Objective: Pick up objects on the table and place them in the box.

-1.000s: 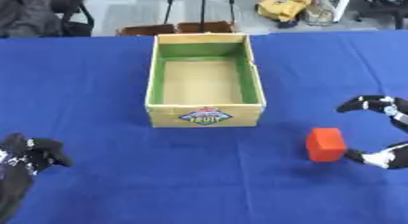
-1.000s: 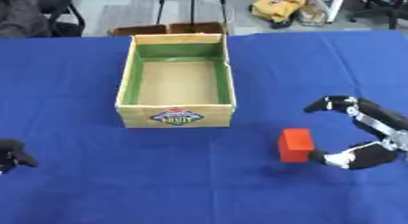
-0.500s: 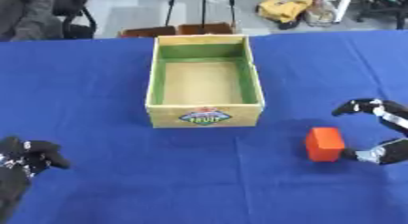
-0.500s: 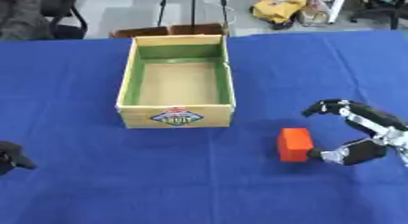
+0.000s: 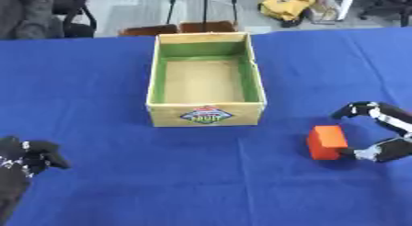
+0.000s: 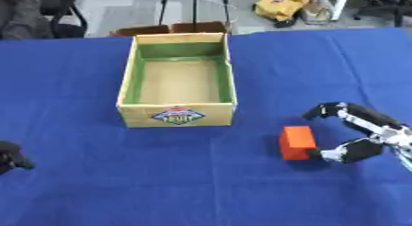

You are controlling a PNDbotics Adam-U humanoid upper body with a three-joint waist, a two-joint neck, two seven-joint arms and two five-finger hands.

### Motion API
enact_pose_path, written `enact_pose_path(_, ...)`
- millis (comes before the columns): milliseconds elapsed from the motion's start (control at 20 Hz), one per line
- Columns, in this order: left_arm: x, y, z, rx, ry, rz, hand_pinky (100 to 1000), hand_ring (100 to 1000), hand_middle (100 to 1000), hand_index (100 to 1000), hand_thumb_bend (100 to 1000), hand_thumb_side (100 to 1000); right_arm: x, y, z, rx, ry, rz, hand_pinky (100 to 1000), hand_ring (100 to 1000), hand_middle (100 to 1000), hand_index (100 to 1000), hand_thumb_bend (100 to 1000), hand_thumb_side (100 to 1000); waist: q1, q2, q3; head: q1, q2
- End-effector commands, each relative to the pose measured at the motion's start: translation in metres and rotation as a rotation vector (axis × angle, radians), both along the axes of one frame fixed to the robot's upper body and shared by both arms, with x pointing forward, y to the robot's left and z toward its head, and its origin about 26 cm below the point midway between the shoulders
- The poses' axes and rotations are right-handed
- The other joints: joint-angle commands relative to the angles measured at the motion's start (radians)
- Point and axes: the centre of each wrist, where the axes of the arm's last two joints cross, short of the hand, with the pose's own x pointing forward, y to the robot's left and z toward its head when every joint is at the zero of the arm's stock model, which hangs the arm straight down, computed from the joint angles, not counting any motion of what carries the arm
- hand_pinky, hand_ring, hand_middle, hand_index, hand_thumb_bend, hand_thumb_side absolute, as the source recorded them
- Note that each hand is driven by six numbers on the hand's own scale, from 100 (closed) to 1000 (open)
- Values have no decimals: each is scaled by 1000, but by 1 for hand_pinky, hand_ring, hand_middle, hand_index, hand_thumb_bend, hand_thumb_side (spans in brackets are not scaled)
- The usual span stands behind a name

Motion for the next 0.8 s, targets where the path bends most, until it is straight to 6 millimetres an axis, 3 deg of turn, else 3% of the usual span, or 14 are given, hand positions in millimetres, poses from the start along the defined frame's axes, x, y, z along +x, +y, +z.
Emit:
enact_pose_path(50,0,3,6,22,-16,-9,645,572,495,682,237,1000,5,-5,9,-32,-6,-1,850,860,765,858,532,529,-2,-18,3,-3,6)
enact_pose_path(800,1,1,7,20,-16,-17,645,572,494,682,238,1000,12,-1,0,-42,27,26,851,858,764,856,527,540,-4,-20,16,-7,8)
